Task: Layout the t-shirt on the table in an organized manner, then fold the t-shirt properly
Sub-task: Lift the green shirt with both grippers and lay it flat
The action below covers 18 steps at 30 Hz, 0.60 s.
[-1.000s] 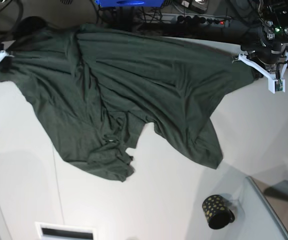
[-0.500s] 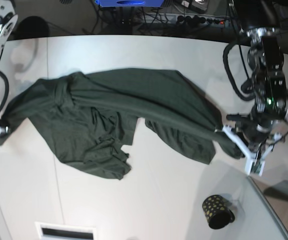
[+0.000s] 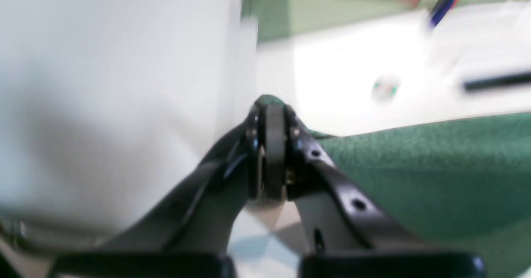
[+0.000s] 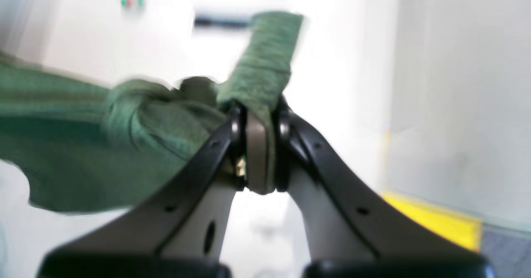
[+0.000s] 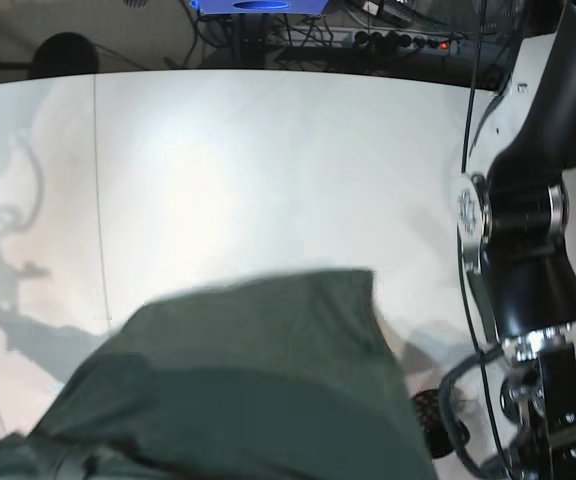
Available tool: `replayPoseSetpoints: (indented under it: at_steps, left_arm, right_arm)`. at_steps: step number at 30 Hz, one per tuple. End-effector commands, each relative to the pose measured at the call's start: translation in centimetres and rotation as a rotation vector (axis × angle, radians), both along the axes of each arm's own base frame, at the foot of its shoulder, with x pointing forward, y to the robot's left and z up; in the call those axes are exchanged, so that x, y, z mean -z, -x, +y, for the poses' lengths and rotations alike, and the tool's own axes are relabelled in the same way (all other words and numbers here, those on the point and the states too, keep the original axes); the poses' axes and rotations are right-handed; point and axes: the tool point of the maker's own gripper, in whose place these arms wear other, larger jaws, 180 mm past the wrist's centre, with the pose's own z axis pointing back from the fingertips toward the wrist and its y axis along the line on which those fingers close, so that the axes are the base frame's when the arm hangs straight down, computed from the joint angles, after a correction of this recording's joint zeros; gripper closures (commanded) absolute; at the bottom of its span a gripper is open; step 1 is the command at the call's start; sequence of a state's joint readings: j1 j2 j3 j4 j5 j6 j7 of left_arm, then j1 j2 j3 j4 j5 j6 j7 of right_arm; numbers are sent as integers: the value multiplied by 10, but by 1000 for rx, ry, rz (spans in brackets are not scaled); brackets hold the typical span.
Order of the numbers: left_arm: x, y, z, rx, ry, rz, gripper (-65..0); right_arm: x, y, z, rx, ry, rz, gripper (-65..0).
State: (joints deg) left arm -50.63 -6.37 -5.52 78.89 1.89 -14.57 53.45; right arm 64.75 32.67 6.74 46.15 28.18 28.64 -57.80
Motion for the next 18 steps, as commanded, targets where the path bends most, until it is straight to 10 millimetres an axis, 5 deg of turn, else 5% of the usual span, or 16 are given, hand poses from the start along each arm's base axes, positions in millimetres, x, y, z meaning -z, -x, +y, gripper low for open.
replayPoseSetpoints:
  at_steps: [1,5,9,13,18]
  left_arm:
    - [-36,-2,4,-16,2,-84,0]
    - [-47,4,3,-23,-1,-88,0]
    - [-17,27,1,-24,-23,-69,0]
    - [53,56,-1,-19,-40,40,0]
    - [154,118,1,-11,-68,235,0]
  right_arm:
    - [-46,2,-14,25,27,-101,-2]
    - [-73,17,-26,46,106,-136,-2]
    - [-32,35,-22,26,188,-45,-2]
    - [52,57,-13,-7,205,97,-2]
    - [168,105,5,7,56,235,-2]
